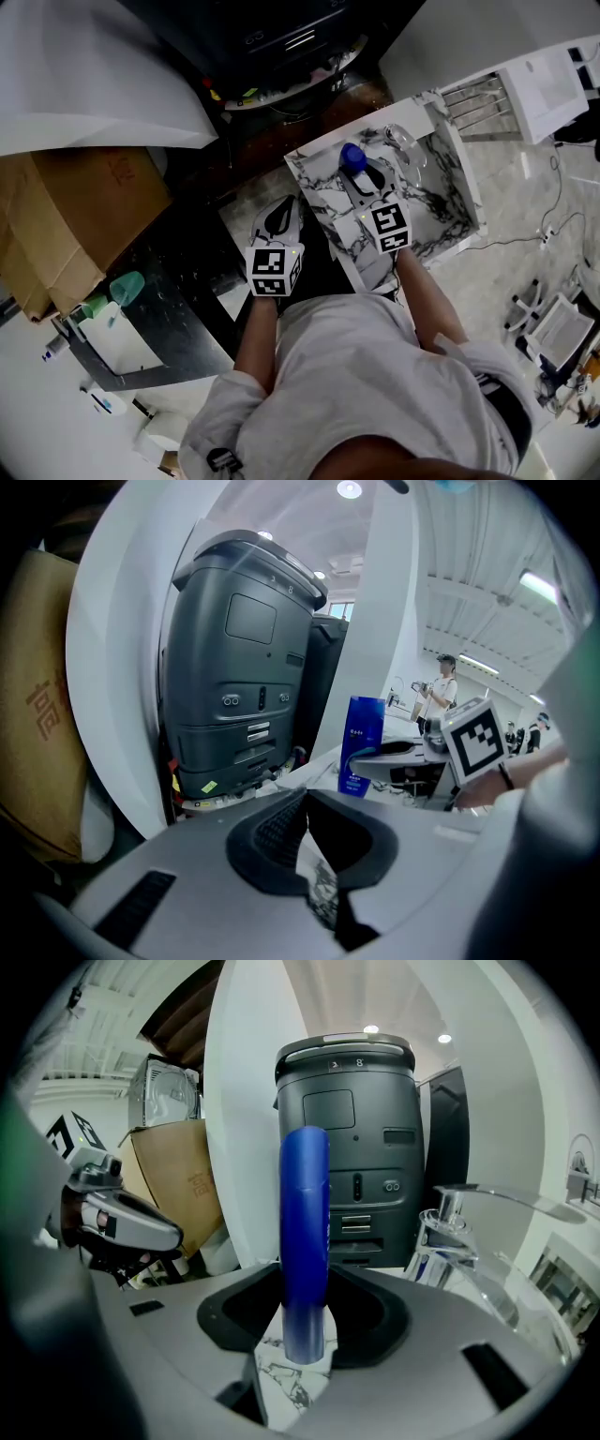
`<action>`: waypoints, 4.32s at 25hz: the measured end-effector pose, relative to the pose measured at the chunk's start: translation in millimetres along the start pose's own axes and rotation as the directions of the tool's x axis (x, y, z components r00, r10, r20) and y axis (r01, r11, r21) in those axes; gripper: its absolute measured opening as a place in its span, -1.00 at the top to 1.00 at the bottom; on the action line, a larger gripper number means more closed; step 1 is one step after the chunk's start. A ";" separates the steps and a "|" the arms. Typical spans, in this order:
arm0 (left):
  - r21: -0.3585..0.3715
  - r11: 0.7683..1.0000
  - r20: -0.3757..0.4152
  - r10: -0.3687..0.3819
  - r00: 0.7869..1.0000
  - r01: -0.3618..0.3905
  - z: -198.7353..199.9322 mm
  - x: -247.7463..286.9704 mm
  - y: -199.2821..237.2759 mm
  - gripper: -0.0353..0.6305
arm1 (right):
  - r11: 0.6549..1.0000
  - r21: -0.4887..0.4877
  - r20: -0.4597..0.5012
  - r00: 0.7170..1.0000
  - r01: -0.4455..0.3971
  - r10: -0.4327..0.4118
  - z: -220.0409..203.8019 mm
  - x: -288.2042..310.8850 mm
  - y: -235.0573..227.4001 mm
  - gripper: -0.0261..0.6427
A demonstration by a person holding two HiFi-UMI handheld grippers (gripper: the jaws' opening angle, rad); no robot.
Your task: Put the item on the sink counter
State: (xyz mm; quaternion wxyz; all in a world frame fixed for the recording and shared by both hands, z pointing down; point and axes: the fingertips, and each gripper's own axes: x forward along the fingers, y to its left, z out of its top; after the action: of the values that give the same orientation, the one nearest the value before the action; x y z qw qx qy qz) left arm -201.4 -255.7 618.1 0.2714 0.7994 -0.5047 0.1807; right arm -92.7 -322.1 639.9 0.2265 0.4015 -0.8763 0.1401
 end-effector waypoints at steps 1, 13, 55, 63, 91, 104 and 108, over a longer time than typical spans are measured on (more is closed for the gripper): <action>-0.001 1.000 -0.001 0.000 1.000 0.000 -0.1 0.2 0.0 0.86 | 1.000 0.002 -0.001 1.000 0.001 -0.001 0.1 1.7 -0.7 0.47; 0.000 1.000 -0.008 0.012 1.000 -0.012 3.3 8.4 9.9 0.86 | 1.000 0.012 -0.015 1.000 0.016 -0.016 -1.6 24.8 -17.4 0.47; 0.004 1.000 0.007 -0.002 1.000 0.002 2.7 7.2 -12.9 0.86 | 0.999 -0.014 0.004 0.999 0.047 -0.047 -12.3 30.5 -27.3 0.46; 0.005 1.000 0.012 -0.002 1.000 0.002 3.8 6.0 -13.3 0.86 | 0.999 -0.011 -0.001 0.999 0.044 -0.044 -15.4 27.8 -24.7 0.46; 0.024 1.000 0.021 -0.017 1.000 0.017 8.5 5.6 -35.3 0.86 | 0.999 0.049 -0.063 0.998 0.021 -0.018 -42.5 10.0 -14.5 0.24; 0.068 0.994 0.011 -0.086 0.996 0.085 0.2 13.5 -87.4 0.86 | 0.999 0.019 -0.061 0.997 0.039 -0.038 -80.0 -60.0 -3.0 0.87; 0.086 0.992 0.010 -0.098 0.995 0.097 -2.9 12.5 -109.0 0.86 | 0.994 0.048 -0.027 0.995 0.095 -0.094 -80.7 -88.9 -16.0 0.91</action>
State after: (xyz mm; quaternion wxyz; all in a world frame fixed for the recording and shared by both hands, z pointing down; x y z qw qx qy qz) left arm -97.6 -225.4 600.0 0.2420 0.8352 -0.4586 0.1830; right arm -6.3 -240.9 664.9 0.2339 0.4463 -0.8497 0.1557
